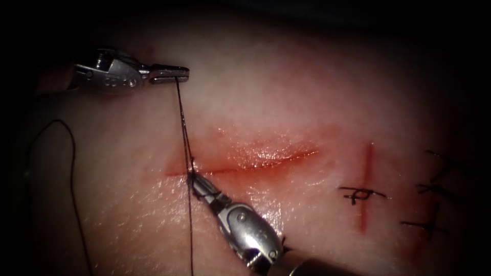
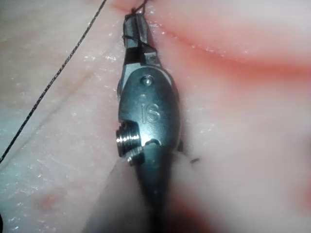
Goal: Wound Closure
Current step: Tie the thread by pulling down with the right tool and up with the left tool.
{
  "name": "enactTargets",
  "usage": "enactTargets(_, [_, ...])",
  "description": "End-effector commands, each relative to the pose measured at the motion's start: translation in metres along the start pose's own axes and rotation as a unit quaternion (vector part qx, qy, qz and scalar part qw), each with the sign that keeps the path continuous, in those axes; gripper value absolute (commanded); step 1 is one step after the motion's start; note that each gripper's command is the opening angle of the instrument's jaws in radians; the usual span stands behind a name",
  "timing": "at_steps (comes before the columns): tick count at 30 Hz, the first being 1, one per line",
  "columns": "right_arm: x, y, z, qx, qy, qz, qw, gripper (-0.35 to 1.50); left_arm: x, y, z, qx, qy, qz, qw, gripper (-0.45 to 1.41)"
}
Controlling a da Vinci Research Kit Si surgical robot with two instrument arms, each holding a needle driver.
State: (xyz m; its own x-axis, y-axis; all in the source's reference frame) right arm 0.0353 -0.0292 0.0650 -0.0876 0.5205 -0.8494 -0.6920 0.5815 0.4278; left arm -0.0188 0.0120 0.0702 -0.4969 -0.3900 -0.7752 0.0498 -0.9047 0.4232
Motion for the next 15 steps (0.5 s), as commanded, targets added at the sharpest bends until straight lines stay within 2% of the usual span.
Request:
enactTargets(1, [-0.0005, -0.0005, 0.0006, 0.001, -0.012, -0.018, 1.000, -0.35, -0.0007, -0.0004, 0.0009, 0.002, 0.000, 0.000, 1.000, -0.45])
enactTargets(3, [-0.0007, -0.0008, 0.0006, -0.003, -0.031, -0.049, 0.998, -0.35, -0.0014, -0.0002, 0.0012, 0.004, -0.003, -0.006, 1.000, -0.45])
enactTargets(7, [-0.0012, -0.0011, 0.0008, -0.003, -0.048, -0.061, 0.997, -0.35, -0.0018, 0.0000, 0.0013, 0.004, -0.003, -0.007, 1.000, -0.45])
enactTargets(15, [-0.0012, -0.0010, 0.0010, -0.003, -0.052, -0.061, 0.997, -0.35, -0.0018, -0.0002, 0.0013, 0.004, -0.003, -0.008, 1.000, -0.45])
